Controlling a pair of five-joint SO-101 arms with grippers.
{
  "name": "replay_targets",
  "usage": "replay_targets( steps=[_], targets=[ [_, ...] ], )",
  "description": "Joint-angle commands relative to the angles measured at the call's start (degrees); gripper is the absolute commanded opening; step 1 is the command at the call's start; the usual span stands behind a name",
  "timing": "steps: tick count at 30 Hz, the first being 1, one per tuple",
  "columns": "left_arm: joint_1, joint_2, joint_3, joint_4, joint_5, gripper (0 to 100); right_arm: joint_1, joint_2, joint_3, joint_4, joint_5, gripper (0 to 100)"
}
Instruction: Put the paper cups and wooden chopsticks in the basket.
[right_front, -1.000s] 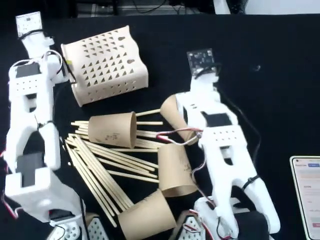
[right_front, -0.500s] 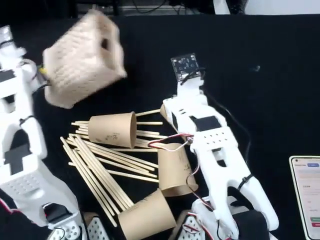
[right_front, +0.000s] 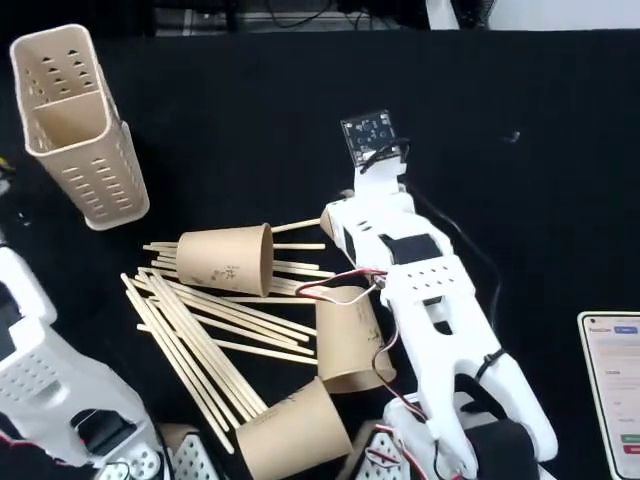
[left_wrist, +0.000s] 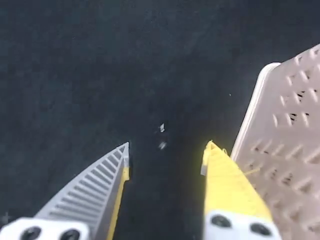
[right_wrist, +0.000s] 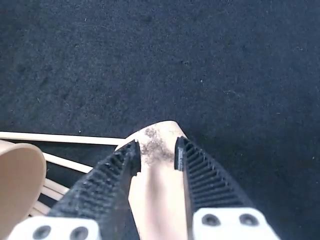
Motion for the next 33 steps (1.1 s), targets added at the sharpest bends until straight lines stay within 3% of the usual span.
replay_targets(
  steps=[1, 5, 10, 16, 19, 27, 33],
  targets=[
    [-1.0, -1.1, -23.2, 20.7, 0.6, 24, -0.7, -0.1, -0.4, -0.9, 0.4, 12.4],
    [1.9, -1.0, -38.2, 34.4, 3.4, 24, -0.7, 0.0, -0.4, -0.9, 0.4, 12.4],
    [3.6, -3.6, -42.8, 35.3, 9.0, 24, -0.7, 0.0, -0.4, -0.9, 0.4, 12.4],
    [6.7, -15.0, -29.4, 35.2, 9.3, 24, -0.7, 0.0, -0.5, -0.9, 0.4, 12.4],
    [10.9, -20.8, -20.7, 34.3, 13.8, 25, -0.7, -0.2, -0.4, -0.9, 0.4, 12.4],
    [15.4, -21.5, -3.3, 20.2, 25.1, 26, -0.6, -0.1, -0.3, -0.9, 0.4, 12.4],
    [15.9, -21.9, 4.8, 13.9, 27.2, 26, -0.6, -0.1, -0.3, -0.9, 0.4, 12.4]
  ],
)
